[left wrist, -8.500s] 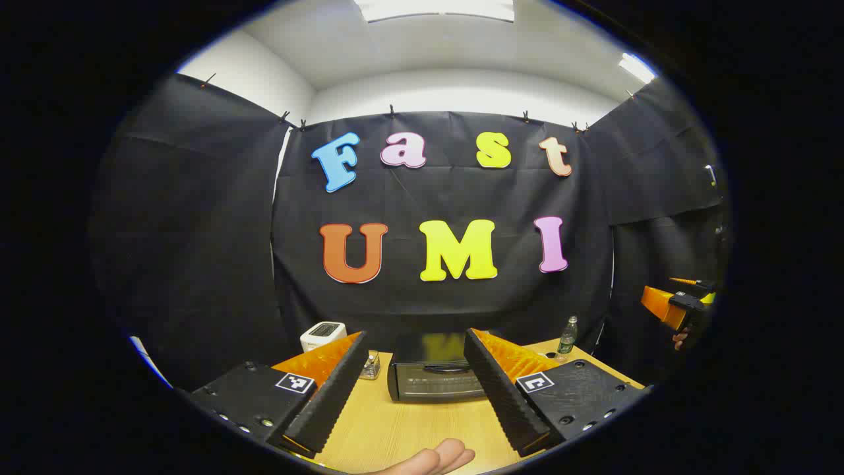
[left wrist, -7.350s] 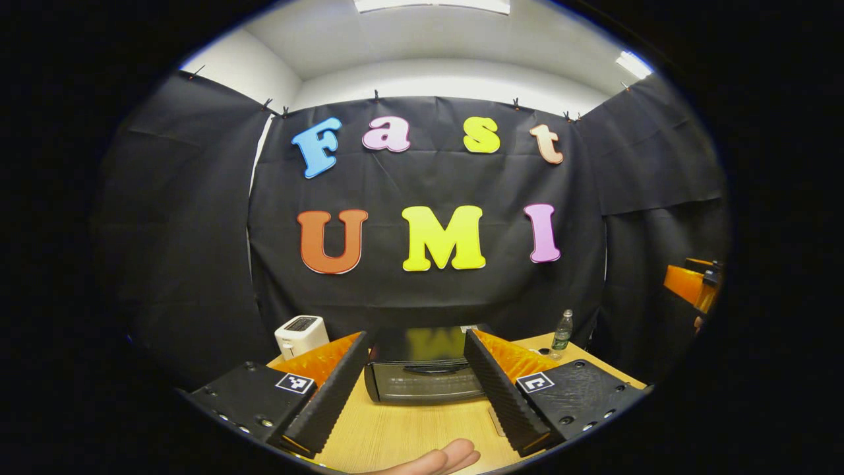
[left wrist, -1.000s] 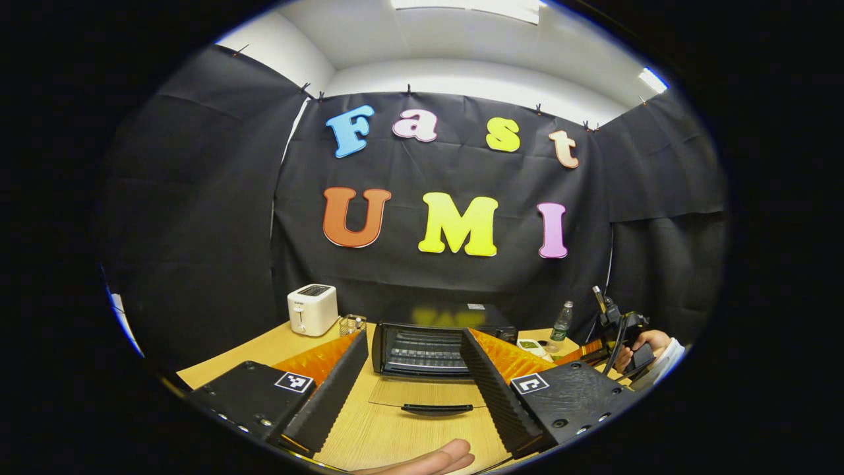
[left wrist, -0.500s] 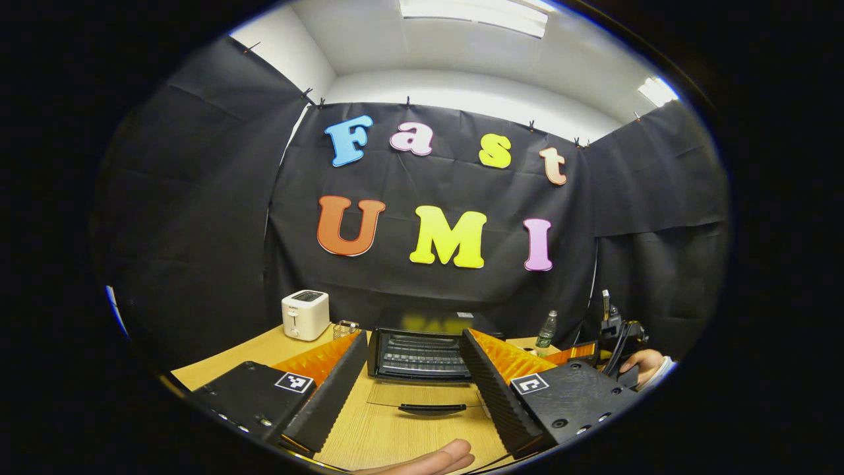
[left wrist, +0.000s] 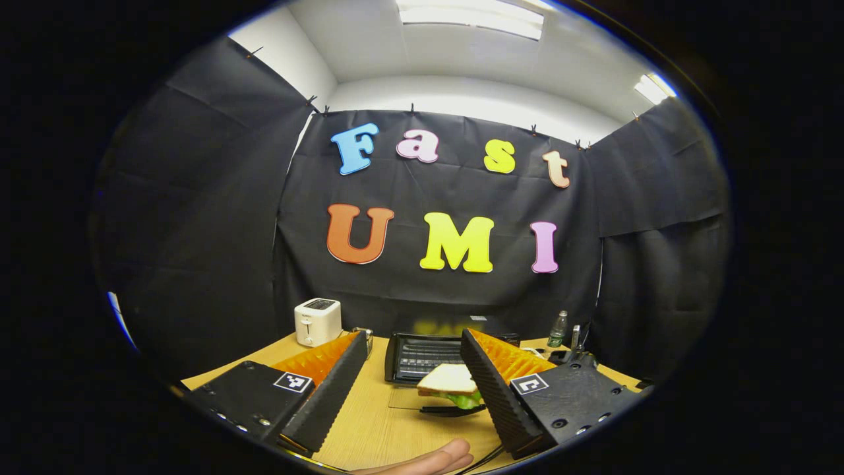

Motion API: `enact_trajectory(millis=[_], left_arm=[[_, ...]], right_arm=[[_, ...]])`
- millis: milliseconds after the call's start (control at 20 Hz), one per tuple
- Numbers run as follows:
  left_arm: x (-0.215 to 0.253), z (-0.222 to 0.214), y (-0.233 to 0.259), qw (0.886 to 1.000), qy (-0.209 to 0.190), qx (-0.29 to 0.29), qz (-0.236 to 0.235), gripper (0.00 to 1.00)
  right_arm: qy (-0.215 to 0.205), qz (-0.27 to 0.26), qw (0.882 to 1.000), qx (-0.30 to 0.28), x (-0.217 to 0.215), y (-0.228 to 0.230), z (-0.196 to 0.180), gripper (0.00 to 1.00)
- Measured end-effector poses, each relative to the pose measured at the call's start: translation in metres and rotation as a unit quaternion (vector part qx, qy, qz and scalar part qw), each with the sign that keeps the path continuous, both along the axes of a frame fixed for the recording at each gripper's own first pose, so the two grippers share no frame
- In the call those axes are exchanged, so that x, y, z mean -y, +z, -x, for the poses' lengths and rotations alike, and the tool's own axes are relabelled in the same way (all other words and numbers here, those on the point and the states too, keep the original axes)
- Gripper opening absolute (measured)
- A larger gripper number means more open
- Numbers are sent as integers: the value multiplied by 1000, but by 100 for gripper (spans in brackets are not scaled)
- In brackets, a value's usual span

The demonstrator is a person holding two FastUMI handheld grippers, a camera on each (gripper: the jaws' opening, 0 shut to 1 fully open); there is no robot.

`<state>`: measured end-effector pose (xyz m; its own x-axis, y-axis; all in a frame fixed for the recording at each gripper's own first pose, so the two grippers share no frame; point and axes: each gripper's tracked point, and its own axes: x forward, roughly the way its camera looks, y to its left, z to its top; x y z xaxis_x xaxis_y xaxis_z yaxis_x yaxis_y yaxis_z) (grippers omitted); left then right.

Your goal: Open the electric oven with the left hand, put the food in, and close the electric oven.

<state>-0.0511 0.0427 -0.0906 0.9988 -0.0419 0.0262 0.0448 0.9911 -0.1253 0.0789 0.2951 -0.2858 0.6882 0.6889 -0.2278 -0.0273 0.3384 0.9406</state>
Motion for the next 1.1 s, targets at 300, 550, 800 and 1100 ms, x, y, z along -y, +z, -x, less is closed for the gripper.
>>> enact_trajectory(millis=[300,550,800,1100], left_arm=[[-7,3,-5,1000,-3,0,-22,93],[26,6,-18,998,-55,-20,-33,94],[31,8,-17,996,-70,-18,-50,94],[17,10,-17,997,-63,-21,-46,94]], right_arm=[[-137,14,990,22,-15,-26,-66,41],[-203,28,977,52,-33,-30,-127,41],[-260,58,962,60,-32,-51,-181,41],[-294,90,948,82,-26,-59,-213,41]])
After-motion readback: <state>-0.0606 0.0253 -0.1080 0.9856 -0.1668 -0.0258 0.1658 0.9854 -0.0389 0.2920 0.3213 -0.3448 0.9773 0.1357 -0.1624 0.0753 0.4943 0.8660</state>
